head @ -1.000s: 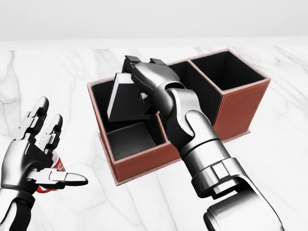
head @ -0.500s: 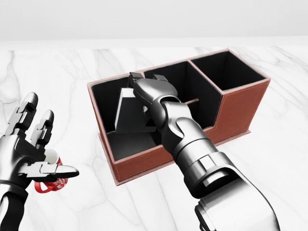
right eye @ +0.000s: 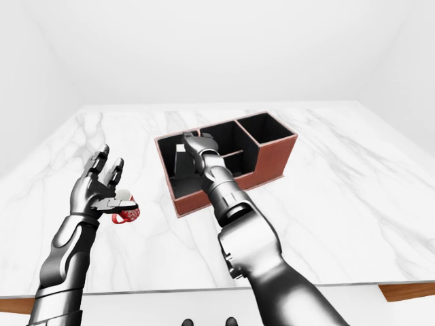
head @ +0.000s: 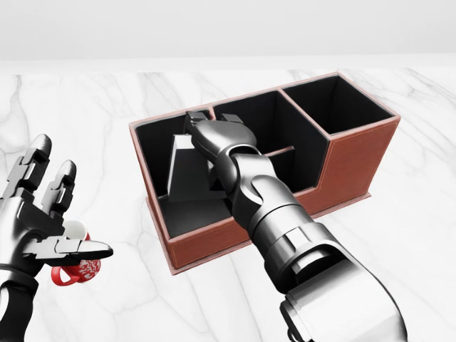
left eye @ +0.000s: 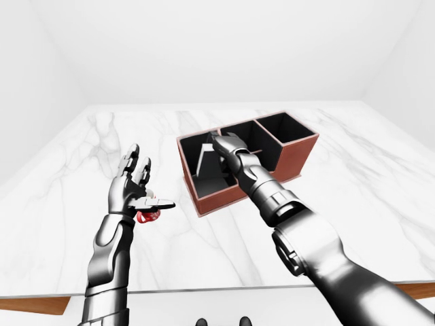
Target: Pick up the book and place it in the left compartment of the caddy.
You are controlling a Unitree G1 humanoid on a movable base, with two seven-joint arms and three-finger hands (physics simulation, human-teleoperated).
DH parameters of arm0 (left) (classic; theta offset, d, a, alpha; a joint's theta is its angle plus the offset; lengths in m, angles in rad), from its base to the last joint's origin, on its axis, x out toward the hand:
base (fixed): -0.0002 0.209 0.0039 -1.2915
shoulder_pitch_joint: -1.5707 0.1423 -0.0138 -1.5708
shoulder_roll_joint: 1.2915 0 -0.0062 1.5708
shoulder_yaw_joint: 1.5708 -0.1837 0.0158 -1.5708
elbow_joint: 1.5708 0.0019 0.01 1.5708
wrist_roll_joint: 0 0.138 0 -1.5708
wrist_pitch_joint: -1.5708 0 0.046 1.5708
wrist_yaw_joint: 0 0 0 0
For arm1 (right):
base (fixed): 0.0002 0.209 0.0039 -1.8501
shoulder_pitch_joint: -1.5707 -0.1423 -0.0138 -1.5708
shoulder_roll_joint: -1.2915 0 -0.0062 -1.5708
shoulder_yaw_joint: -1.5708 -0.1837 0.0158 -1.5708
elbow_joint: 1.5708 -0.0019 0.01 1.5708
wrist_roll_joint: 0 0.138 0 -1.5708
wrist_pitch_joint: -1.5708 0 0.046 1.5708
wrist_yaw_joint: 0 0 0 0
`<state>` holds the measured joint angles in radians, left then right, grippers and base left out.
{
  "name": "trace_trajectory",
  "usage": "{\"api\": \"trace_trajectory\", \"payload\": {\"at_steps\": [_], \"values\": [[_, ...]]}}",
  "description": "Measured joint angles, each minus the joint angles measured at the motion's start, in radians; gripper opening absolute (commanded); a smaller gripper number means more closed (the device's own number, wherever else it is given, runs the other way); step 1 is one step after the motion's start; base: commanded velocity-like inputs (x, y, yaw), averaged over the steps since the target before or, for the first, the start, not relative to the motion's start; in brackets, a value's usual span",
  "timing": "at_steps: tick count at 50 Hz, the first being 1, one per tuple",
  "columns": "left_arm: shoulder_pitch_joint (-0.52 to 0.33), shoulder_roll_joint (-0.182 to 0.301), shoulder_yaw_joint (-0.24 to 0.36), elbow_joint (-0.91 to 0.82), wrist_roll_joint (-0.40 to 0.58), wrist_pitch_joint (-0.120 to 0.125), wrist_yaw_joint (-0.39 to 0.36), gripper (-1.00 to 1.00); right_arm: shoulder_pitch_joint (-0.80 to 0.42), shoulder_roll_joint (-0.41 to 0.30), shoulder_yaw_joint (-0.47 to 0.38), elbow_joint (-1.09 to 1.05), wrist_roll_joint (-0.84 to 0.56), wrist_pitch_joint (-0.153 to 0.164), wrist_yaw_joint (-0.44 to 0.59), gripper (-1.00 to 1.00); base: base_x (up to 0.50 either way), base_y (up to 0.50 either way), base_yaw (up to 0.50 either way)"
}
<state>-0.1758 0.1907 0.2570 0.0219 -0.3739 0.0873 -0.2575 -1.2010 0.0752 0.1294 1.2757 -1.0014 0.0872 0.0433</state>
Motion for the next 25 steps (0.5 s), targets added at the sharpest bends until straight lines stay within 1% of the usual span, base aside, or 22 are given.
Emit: {"api": "trace_trajectory", "payload": {"at_steps": [13,25], "values": [[0.004,0.0,0.0,-0.01,-0.004,0.0,0.0,1.0,-0.017,0.024,0.001,0.003,0.0,0.0,-0.003,-1.0,0.0,0.0,0.0],[0.008,0.0,0.004,-0.021,-0.008,0.0,-0.001,1.0,-0.005,0.033,0.005,0.017,-0.005,0.0,-0.019,-1.0,0.0,0.0,0.0]]}}
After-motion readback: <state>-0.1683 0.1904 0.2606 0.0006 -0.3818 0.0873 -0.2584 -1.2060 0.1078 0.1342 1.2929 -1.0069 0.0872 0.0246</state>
